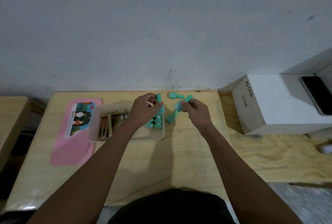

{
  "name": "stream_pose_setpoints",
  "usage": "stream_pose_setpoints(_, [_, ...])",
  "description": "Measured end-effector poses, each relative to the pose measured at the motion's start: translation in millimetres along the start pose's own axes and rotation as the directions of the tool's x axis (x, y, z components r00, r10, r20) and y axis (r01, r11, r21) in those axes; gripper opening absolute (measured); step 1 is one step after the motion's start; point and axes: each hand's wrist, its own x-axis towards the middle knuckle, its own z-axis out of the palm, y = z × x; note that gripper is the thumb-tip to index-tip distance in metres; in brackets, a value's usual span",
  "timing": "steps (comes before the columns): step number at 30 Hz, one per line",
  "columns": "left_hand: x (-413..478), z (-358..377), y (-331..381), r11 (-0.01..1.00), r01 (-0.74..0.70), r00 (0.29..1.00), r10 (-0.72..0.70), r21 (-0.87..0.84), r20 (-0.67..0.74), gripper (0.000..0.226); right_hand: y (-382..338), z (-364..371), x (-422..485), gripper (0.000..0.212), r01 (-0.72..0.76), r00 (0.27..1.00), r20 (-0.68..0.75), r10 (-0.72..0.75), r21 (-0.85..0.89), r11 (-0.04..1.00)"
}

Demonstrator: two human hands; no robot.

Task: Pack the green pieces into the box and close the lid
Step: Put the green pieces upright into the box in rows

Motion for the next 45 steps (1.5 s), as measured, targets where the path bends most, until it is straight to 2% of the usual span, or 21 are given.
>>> stream_pose_setpoints(9, [-26.6,-19.3,-21.1,0.998,0.023,0.999,-0.024,-0.066,-0.022,0.015,-10.4,25.8,-33.6,0.007,0.017,0.995,0.099,-0.017,0.002,1.0])
stream_pose_setpoints(12, [-32.8,-21.7,-29.2,0.998,0.025,1.0,-0.026,-0.056,-0.015,0.018,-7.3,32.0,-39.9,0.003,0.06,0.992,0.114,-0.053,-0.058,0.997])
stream_pose_setpoints(18, [-41.4,-26.4,-48.4,0.993,0.054,0.998,-0.055,-0.109,-0.004,0.018,5.6,31.7,-47.5,0.019,0.107,0.987,0.141,-0.074,-0.245,0.964])
stream_pose_setpoints(21, [-43.9,-26.4,-59.5,0.993,0.063,0.998,-0.062,-0.104,0.01,0.014,9.8,34.2,-50.7,0.024,0.201,0.972,0.191,-0.135,-0.385,0.901])
stream_pose_setpoints(24, [-44.9,-26.2,-67.2,0.995,0.057,0.998,-0.056,-0.086,0.014,0.013,14.1,42.6,-54.0,0.03,0.236,0.965,0.221,-0.139,-0.516,0.823])
stream_pose_setpoints(27, [-45.0,-25.3,-72.8,0.996,0.065,0.998,-0.064,-0.062,0.016,0.012,18.1,52.8,-56.1,0.033,0.324,0.944,0.275,-0.18,-0.687,0.651])
stream_pose_setpoints(30, [-45.0,-24.5,-77.6,0.996,0.082,0.997,-0.081,-0.047,0.008,0.015,22.0,61.2,-51.7,0.028,0.412,0.911,0.342,-0.23,-0.748,0.519])
stream_pose_setpoints(36, [-47.4,-17.4,-81.6,0.995,0.092,0.996,-0.092,-0.033,0.006,0.012,16.9,76.3,-37.0,0.018,0.437,0.899,0.386,-0.208,-0.834,0.338])
stream_pose_setpoints(39, [-47.4,-13.5,-84.7,0.995,0.102,0.995,-0.102,-0.001,0.015,0.016,15.0,80.5,-31.1,0.02,0.416,0.907,0.366,-0.206,-0.851,0.32])
stream_pose_setpoints(45, [-45.9,-7.5,-86.1,0.992,0.11,0.993,-0.113,0.06,0.047,0.018,21.8,78.2,-31.9,0.018,0.403,0.911,0.326,-0.254,-0.837,0.37])
